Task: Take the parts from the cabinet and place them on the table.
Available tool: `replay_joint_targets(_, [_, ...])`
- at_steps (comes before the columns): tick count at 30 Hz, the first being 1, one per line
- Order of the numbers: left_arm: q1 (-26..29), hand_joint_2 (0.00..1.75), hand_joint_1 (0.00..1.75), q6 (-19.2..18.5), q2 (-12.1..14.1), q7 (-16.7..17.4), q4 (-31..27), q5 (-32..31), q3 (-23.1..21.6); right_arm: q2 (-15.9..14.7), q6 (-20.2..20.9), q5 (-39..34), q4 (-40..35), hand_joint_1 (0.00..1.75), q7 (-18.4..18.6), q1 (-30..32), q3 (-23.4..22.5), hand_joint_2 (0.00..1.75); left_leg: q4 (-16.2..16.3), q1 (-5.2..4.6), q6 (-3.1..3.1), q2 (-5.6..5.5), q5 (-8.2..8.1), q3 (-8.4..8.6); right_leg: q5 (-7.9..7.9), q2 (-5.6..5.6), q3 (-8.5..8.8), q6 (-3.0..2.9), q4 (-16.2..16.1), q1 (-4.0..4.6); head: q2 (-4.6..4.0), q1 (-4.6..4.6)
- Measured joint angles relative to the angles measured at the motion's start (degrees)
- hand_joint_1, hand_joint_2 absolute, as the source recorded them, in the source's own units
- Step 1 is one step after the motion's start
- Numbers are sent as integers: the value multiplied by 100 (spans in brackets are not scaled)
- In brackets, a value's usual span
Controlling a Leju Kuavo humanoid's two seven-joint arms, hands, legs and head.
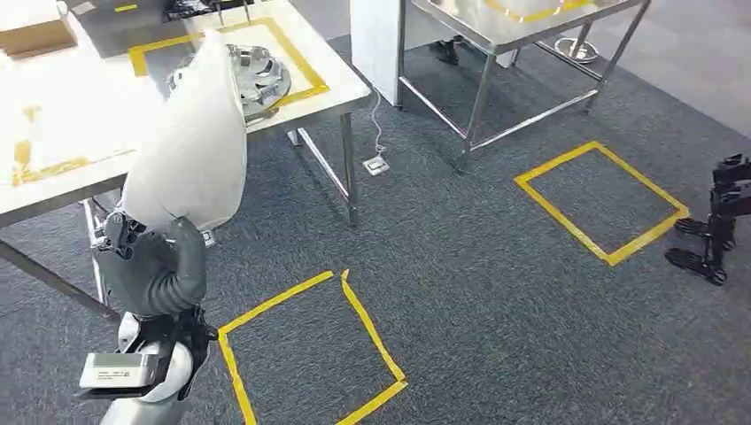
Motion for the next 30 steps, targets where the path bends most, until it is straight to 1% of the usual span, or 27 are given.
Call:
replay_joint_targets(1, [-6, 175, 175, 0, 0, 0, -7, 0, 0, -4, 9, 7, 0, 0, 13, 0, 0, 0, 11, -22, -67, -84, 14, -36, 7, 19, -8, 18, -55, 33, 0, -2])
replay_joint_targets(2, [0, 175, 175, 0, 0, 0, -11, -2, 0, -4, 17, 7, 0, 0, 16, -16, 0, 0, -14, -4, -109, -132, 37, -63, 14, -81, -17, 6, -35, 40, 0, 2])
replay_joint_targets(4, [13, 175, 175, 2, 2, 0, -20, -2, 0, -4, 15, 7, 0, 0, 26, -26, 0, 0, -77, 17, -204, -282, 92, -86, 38, -202, -9, -61, -49, 63, 0, 0])
replay_joint_targets(5, [12, 175, 175, 6, 7, -2, -28, -2, 7, 2, 19, 9, 2, 0, 24, -22, 0, 0, -69, 4, -232, -343, 101, -118, 82, -314, -2, -115, -118, -8, 0, 4])
replay_joint_targets(6, [19, 175, 175, 9, 13, -2, -39, -2, 13, -4, 22, 11, 2, 0, 22, -20, 0, 0, 40, -31, -235, -25, -2, -171, 96, -398, 5, -152, -135, 3, 0, -11])
replay_joint_targets(7, [2, 175, 175, 13, 13, 0, -44, -2, 13, -7, 22, 15, 2, 0, 9, -14, 0, 0, 357, -42, -244, 284, -232, -314, 94, -476, -5, -197, -138, 13, 0, -55])
replay_joint_targets(8, [7, 175, 175, 15, 13, -2, -46, -2, 13, -7, 24, 31, 2, 0, 16, -8, 0, 0, 776, -37, -263, 447, -470, -503, 93, -555, -12, -206, -137, 33, 0, -55])
replay_joint_targets(9, [21, 175, 175, 15, 13, 0, -44, -2, 13, -7, 26, 42, 2, 0, 20, 3, 0, 0, 1265, -29, -277, 535, -697, -715, 90, -645, -14, -215, -137, 48, 0, -55])
replay_joint_targets(10, [34, 175, 175, 15, 13, 0, -44, -2, 13, -7, 31, 46, 2, 0, 33, 12, 0, 0, 1685, -26, -286, 562, -852, -895, 86, -739, -20, -220, -135, 56, 0, -55])
replay_joint_targets(11, [45, 175, 175, 15, 15, 0, -41, -2, 13, -7, 31, 52, 2, 0, 33, 13, 0, 0, 1845, -24, -294, 571, -852, -948, 86, -835, -20, -220, -134, 59, 0, -55])
replay_joint_targets(12, [52, 175, 175, 15, 22, 0, -37, -2, 13, -7, 33, 57, 2, 0, 33, 10, 0, 0, 1711, -23, -295, 578, -737, -862, 84, -904, -18, -218, -133, 59, 0, -57])
replay_joint_targets(13, [56, 175, 175, 15, 31, 0, -37, -2, 15, -7, 33, 57, 2, 0, 33, 1, 0, 0, 1289, -23, -288, 602, -505, -612, 79, -987, -9, -211, -131, 58, 0, -57])
replay_joint_targets(14, [54, 175, 175, 15, 33, -2, -39, -2, 13, -4, 33, 57, 2, 0, 33, -5, 0, 0, 708, -24, -277, 690, -257, -284, 68, -1057, 6, -195, -126, 57, 0, -57])
replay_joint_targets(15, [48, 175, 175, 15, 33, -13, -39, 0, 15, -4, 33, 57, 2, 0, 33, -7, 0, 0, 149, -30, -259, 910, -70, 38, 50, -1117, 27, -165, -113, 66, 0, -57])
replay_joint_targets(16, [38, 175, 175, 15, 33, -22, -39, 9, 13, -4, 31, 57, 2, 0, 31, -6, 0, 0, -31, -98, -184, 1148, -168, 109, 23, -1158, 28, -131, -95, 117, 0, -59])
replay_joint_targets(17, [39, 175, 175, 15, 28, -22, -41, 11, 13, -7, 28, 55, 2, 0, 33, -7, 0, 0, -40, -64, -119, 1029, -118, 119, 18, -1196, 32, -106, -88, 122, 0, -35])
replay_joint_targets(18, [37, 175, 175, 17, 31, -26, -44, 15, 13, -7, 26, 55, 2, 0, 33, -22, 0, 0, -26, -74, -102, 972, -120, 96, 20, -1250, 42, -91, -91, 123, 0, -28])
replay_joint_targets(20, [39, 175, 175, 17, 46, -26, -41, 20, 22, -7, 20, 55, 2, 0, 33, -31, 0, 0, -40, -92, -18, 830, -99, 54, 14, -1383, 80, -15, -102, 111, 0, -33])
replay_joint_targets(21, [39, 175, 175, 17, 39, -31, -52, 20, 20, -7, 22, 57, 2, 0, 35, -32, 0, 0, -70, -46, 31, 767, -62, 91, -44, -1161, 79, 57, -68, 76, 0, -24])
replay_joint_targets(22, [19, 175, 175, 18, 39, -33, -55, 20, 22, -9, 22, 55, 2, 0, 31, -27, 0, 0, -73, -33, 54, 709, -48, 79, -195, -828, 9, 85, 116, 53, 0, -20])
replay_joint_targets(23, [9, 175, 175, 17, 35, -26, -52, 33, 20, -7, 22, 55, 2, 0, 35, -26, 0, 0, -73, -27, 73, 651, -35, 63, -414, -654, -162, 101, 478, 44, 0, -7])
replay_joint_targets(25, [14, 175, 175, 18, 26, -20, -44, 63, 20, -7, 22, 57, 4, 0, 44, -5, 0, 0, -62, -30, 86, 498, -25, 30, -819, -582, -627, 119, 1431, 41, 0, 0])
replay_joint_targets(26, [18, 175, 175, 18, 26, -15, -35, 74, 20, -7, 11, 57, 4, 0, 44, 6, 0, 0, -46, -31, 81, 409, -20, 15, -844, -581, -766, 116, 1686, 42, 0, 0])
replay_joint_targets(27, [21, 175, 175, 18, 26, -15, -31, 77, 20, -7, 9, 57, 4, 0, 44, 9, 0, 0, -33, -31, 80, 331, -20, 11, -739, -577, -760, 105, 1644, 41, 0, 0])
replay_joint_targets(28, [22, 175, 175, 17, 26, -15, -31, 79, 20, -7, 0, 57, 4, 0, 44, 9, 0, 0, -17, -30, 76, 235, -20, 11, -496, -560, -617, 85, 1321, 38, 0, 4])
replay_joint_targets(29, [22, 175, 175, 17, 26, -15, -30, 81, 20, -7, 0, 55, 4, 0, 42, 7, 0, 0, -8, -29, 68, 144, -17, 12, -207, -503, -378, 58, 812, 35, 0, 9])
replay_joint_targets(30, [21, 175, 175, 20, 26, -17, -31, 96, 20, -9, 0, 50, 4, 0, 42, 5, 0, 0, -2, -26, 49, 67, -13, 11, 36, -342, -126, 30, 283, 28, 0, 13])
